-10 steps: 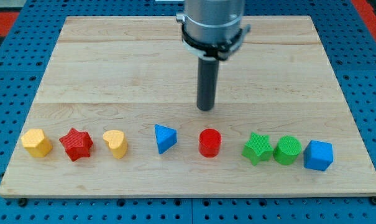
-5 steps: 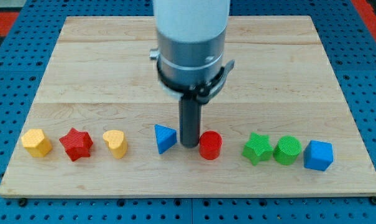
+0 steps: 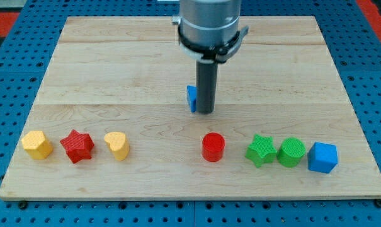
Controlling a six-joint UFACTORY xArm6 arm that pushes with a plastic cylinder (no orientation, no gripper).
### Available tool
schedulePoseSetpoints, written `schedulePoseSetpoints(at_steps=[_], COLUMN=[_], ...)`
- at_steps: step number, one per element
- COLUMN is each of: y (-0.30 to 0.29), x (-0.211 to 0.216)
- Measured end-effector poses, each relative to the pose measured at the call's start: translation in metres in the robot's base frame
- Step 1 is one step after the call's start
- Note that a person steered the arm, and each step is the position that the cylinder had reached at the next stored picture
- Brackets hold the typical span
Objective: Move blue triangle at center of the board
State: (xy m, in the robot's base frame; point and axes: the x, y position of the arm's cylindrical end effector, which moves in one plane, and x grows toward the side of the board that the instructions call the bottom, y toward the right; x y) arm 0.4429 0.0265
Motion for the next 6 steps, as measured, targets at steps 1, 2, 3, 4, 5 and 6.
schedulePoseSetpoints(at_steps=[1,2,3,4,5,6], y=[0.001,0.002,0.004,0.004,0.001,-0.020], x=[-0.018,-0.010,-0.009,-0.009,-0.006,-0.002])
